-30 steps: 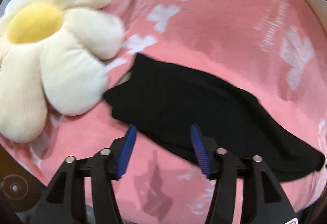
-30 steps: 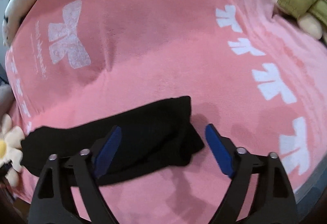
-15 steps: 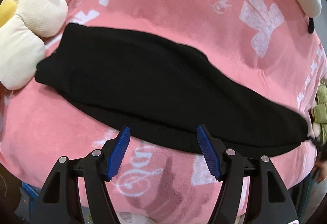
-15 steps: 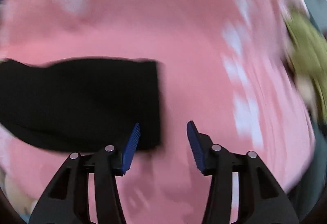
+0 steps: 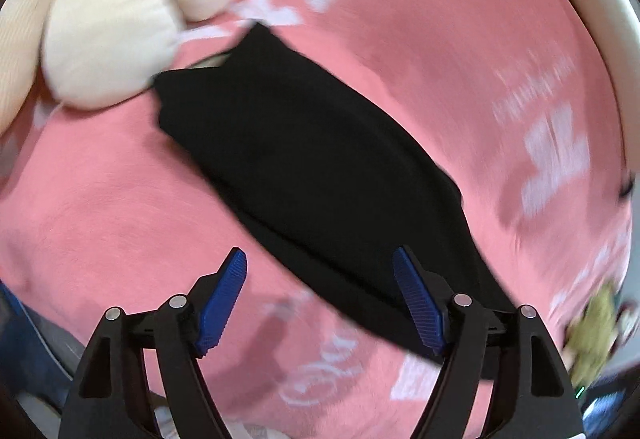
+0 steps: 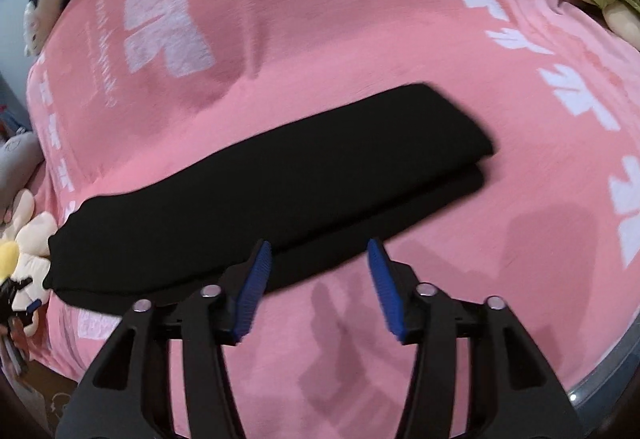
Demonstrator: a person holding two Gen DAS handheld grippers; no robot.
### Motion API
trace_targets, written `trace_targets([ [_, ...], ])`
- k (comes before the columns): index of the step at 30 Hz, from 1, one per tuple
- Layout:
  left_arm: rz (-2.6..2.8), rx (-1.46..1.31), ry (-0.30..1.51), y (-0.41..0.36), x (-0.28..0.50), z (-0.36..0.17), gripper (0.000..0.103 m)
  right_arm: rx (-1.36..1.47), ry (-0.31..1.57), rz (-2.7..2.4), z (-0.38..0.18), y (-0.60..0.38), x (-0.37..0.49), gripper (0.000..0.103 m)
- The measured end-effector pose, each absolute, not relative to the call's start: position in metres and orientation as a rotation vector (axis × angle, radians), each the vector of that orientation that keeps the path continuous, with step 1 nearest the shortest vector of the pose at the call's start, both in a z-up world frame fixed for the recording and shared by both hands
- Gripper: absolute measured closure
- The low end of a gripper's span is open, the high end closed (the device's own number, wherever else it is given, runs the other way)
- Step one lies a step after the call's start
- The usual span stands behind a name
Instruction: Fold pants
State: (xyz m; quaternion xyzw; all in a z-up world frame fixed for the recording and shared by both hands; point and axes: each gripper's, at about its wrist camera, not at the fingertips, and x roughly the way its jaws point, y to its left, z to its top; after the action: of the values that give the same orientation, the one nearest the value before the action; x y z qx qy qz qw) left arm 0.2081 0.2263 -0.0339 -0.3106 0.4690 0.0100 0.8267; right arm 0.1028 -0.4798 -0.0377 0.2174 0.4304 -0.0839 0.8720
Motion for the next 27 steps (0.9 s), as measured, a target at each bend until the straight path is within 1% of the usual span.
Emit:
trace_targets([
  [1, 0.054, -0.713, 0.992, 0.243, 0.212, -0.040, 0.030, 0.434, 0.911, -0.173, -0.041, -0.466, 0.102, 0.042],
  [5, 0.085, -0.849, 0.996, 0.274, 0.227, -0.057, 0.030, 0.316, 0.962, -0.156, -0.048, -0.416, 0.100, 0.041],
  [8, 0.090, -0.828, 0.969, 0.279, 0.247, -0.058, 0.030, 0.293, 0.989, -0.130, -0.052, -0.392, 0.102, 0.040],
  [9, 0.080, -0.813, 0.952, 0.280, 0.254, -0.057, 0.035, 0.297, 0.993, -0.125, -0.053, -0.388, 0.103, 0.039],
  [10, 0.071, -0.797, 0.947, 0.280, 0.259, -0.058, 0.045, 0.299, 0.995, -0.118, -0.053, -0.384, 0.104, 0.038],
  [11, 0.060, -0.746, 0.955, 0.281, 0.270, -0.060, 0.091, 0.298, 0.993, -0.120, -0.052, -0.381, 0.105, 0.037],
  [12, 0.064, -0.686, 0.978, 0.282, 0.282, -0.064, 0.099, 0.301, 0.990, -0.116, -0.051, -0.377, 0.107, 0.034],
  [14, 0.068, -0.666, 0.967, 0.287, 0.291, -0.065, 0.100, 0.294, 0.983, -0.115, -0.049, -0.373, 0.109, 0.034],
  [17, 0.047, -0.604, 0.868, 0.294, 0.280, -0.028, 0.100, 0.286, 0.954, -0.125, -0.040, -0.369, 0.109, 0.033],
  [18, 0.058, -0.568, 0.860, 0.295, 0.278, -0.024, 0.100, 0.290, 0.941, -0.121, -0.038, -0.370, 0.109, 0.030],
  [19, 0.074, -0.532, 0.885, 0.295, 0.280, -0.029, 0.099, 0.294, 0.933, -0.118, -0.038, -0.370, 0.109, 0.026],
  [21, 0.108, -0.447, 1.060, 0.294, 0.292, -0.067, 0.098, 0.293, 0.950, -0.134, -0.046, -0.373, 0.113, 0.026],
  [22, 0.130, -0.447, 1.079, 0.295, 0.287, -0.079, 0.097, 0.292, 0.980, -0.156, -0.053, -0.375, 0.116, 0.026],
  [24, 0.156, -0.439, 1.036, 0.293, 0.274, -0.073, 0.087, 0.310, 0.991, -0.174, -0.055, -0.380, 0.114, 0.026],
  [25, 0.195, -0.428, 1.016, 0.291, 0.267, -0.067, 0.084, 0.318, 0.979, -0.174, -0.052, -0.383, 0.110, 0.026],
  [27, 0.290, -0.362, 0.959, 0.278, 0.248, -0.046, 0.069, 0.301, 0.965, -0.202, -0.048, -0.392, 0.104, 0.025],
])
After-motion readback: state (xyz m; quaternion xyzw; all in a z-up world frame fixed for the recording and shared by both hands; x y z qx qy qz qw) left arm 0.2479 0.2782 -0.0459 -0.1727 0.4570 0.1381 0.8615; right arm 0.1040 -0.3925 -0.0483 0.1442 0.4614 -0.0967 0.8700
